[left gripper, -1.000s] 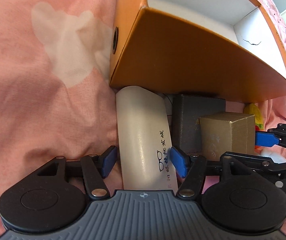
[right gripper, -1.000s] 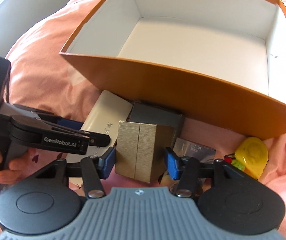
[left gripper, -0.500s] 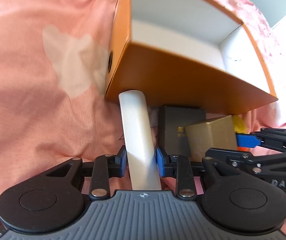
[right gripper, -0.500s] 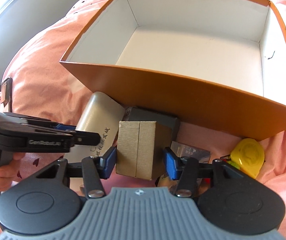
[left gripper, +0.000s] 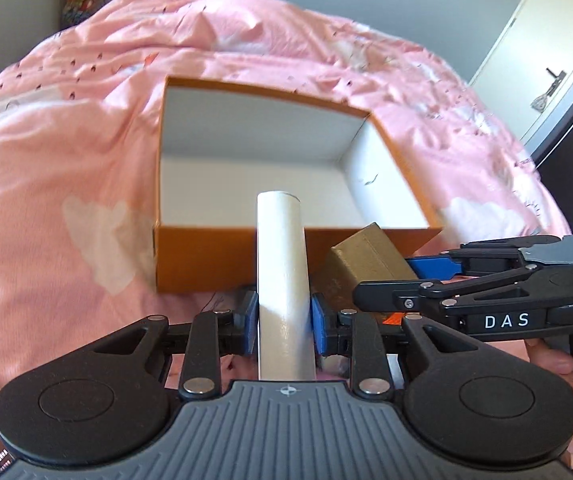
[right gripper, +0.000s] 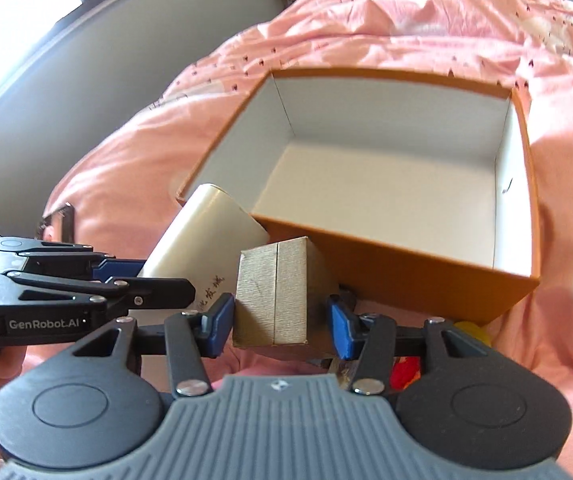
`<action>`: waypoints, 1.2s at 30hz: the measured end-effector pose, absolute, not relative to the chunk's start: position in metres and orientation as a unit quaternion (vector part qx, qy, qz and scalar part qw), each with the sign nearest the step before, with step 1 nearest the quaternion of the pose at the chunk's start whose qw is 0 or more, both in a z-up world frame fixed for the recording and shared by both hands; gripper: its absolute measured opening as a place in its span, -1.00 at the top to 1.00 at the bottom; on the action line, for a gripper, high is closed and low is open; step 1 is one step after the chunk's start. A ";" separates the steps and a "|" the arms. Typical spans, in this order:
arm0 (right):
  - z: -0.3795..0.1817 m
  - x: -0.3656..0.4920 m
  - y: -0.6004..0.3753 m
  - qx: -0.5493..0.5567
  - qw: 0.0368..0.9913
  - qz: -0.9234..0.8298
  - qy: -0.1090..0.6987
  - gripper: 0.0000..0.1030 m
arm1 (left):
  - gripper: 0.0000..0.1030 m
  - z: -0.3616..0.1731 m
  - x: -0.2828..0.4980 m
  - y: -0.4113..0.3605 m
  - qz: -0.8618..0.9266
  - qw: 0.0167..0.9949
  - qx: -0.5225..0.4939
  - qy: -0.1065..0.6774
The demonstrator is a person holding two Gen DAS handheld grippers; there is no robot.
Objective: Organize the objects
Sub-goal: 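Lift both held items over the box rim and lower them inside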
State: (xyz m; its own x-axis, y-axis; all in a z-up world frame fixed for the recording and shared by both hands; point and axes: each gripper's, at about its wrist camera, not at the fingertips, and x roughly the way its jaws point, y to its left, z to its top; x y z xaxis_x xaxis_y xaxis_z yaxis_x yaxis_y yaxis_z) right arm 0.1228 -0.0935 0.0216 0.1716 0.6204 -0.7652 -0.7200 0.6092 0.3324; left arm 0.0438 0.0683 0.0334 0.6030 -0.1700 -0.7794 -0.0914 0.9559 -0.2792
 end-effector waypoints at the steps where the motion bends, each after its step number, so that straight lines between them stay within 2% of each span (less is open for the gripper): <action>1: 0.029 0.121 -0.094 -0.051 0.766 0.441 0.464 -0.01 | 0.40 0.037 0.044 0.065 -0.025 0.888 -0.145 0.437; 10: 0.077 0.132 -0.094 -0.052 0.792 0.453 0.407 -0.01 | 0.41 0.074 0.066 0.067 -0.039 0.916 -0.136 0.375; 16: 0.085 0.160 -0.086 -0.048 0.810 0.438 0.388 -0.01 | 0.41 0.072 0.111 0.088 -0.025 0.917 -0.168 0.362; 25: 0.041 0.229 -0.067 -0.020 0.814 0.370 0.447 -0.01 | 0.41 0.011 0.182 0.113 0.020 0.879 -0.227 0.419; 36: -0.021 0.259 -0.051 0.002 0.772 0.363 0.522 -0.01 | 0.41 -0.044 0.202 0.112 0.034 0.843 -0.233 0.484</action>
State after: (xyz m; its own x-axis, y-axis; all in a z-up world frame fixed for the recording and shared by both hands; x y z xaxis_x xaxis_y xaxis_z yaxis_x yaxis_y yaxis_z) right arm 0.2587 -0.0509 -0.0211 0.1920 0.5618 -0.8047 -0.5584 0.7368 0.3812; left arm 0.2017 0.1118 -0.0441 0.5284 -0.1682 -0.8322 -0.2825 0.8895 -0.3592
